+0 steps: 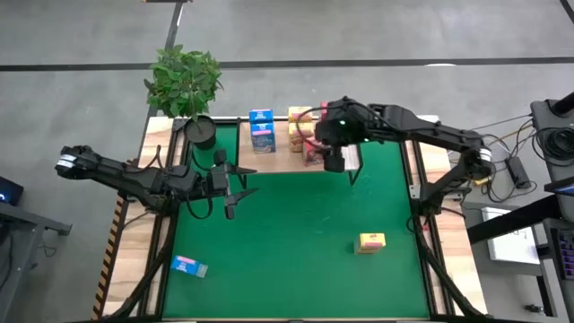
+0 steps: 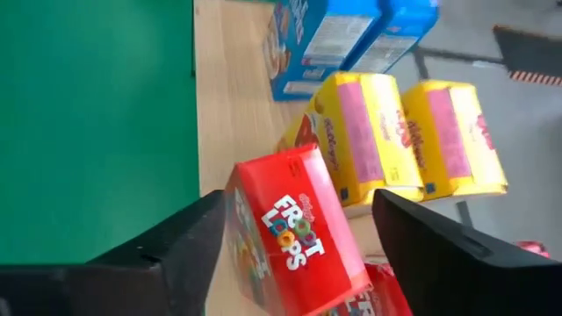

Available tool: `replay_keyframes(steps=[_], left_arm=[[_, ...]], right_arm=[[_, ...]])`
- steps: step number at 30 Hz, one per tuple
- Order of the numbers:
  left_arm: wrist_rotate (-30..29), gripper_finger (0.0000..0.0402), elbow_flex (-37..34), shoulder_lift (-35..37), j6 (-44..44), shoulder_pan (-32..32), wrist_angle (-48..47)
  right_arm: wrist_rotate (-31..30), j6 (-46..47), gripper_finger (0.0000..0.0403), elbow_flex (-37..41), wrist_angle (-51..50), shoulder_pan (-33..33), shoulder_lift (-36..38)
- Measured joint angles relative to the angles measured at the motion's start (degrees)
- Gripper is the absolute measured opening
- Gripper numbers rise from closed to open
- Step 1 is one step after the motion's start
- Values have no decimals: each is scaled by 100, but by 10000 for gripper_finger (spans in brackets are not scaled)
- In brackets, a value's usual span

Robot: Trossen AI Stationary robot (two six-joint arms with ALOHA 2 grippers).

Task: Stack cereal on shelf
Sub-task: Put the red cereal box on the shelf aligned with the other red cereal boxes

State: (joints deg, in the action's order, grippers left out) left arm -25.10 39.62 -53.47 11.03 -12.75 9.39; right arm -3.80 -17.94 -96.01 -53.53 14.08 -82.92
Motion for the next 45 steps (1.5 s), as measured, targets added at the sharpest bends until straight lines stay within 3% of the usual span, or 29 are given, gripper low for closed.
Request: replay_keyframes(steps=[7, 14, 25, 35, 45], left_arm=[[0, 201, -1, 0, 2, 0, -2], [0, 201, 0, 0, 0, 0, 0], [7, 201, 0, 0, -11, 0, -2], [11, 201, 0, 0, -11, 0, -3], [13, 201, 0, 0, -13, 0, -5]], right_arm=[[440, -79, 315, -753, -783, 205, -576], [445, -56, 317, -1336, -1375, 313, -889], [447, -4, 278, -1326, -1684, 345, -1121], [659, 118, 203, -1344, -1686, 344, -1055], [690, 285, 187, -1342, -1707, 344, -1024]])
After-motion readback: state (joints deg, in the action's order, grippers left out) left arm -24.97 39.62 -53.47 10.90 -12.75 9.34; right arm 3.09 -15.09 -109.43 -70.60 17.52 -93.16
